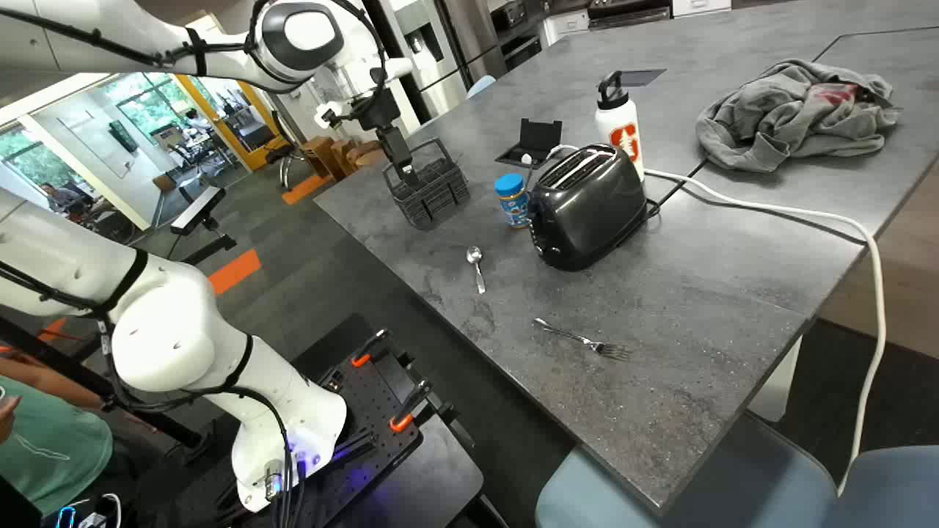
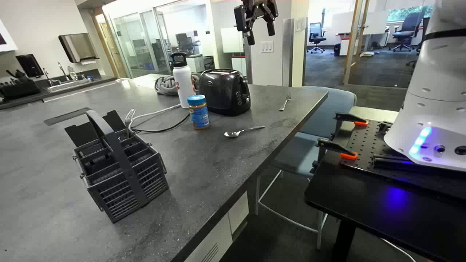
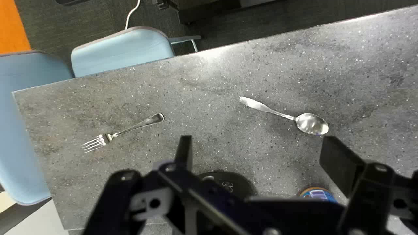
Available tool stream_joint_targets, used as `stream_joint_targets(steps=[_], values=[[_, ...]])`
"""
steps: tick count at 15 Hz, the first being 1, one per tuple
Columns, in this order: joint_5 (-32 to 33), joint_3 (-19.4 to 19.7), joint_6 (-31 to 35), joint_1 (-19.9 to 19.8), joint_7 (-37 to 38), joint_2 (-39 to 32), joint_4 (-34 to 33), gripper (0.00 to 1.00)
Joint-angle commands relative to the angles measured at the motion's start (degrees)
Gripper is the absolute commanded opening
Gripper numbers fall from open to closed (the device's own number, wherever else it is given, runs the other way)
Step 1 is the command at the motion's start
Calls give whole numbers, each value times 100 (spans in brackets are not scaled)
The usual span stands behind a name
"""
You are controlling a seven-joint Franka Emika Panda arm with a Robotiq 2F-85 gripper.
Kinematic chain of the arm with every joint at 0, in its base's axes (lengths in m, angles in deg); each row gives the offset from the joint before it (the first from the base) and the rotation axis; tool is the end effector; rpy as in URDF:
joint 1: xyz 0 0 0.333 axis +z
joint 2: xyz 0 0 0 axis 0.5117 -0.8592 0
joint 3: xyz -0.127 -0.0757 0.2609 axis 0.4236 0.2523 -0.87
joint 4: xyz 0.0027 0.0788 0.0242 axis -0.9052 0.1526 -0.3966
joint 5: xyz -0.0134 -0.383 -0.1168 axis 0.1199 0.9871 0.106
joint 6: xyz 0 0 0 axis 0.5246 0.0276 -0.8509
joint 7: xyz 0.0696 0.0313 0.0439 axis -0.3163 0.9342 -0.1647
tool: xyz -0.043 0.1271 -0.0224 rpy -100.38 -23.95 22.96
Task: Put the silver spoon in the grey cutlery box then put the silver fork in the grey cutlery box
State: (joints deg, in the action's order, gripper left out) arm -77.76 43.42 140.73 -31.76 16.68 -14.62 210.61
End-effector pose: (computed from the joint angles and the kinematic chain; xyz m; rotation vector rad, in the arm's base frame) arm 0.4550 0.0651 0.3883 2.9743 -0.3185 -0.1309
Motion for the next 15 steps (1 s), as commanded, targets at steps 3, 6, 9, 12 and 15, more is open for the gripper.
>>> stream_joint_targets(steps=[3,6,9,12,15], values=[[27,106,-12,112,22,-7,-9,100],[27,106,-12,112,22,-7,-9,100],[27,106,-12,112,22,-7,-9,100],[27,106,-12,112,22,-7,-9,100],[164,95,161,151,-205,-13,52,100]])
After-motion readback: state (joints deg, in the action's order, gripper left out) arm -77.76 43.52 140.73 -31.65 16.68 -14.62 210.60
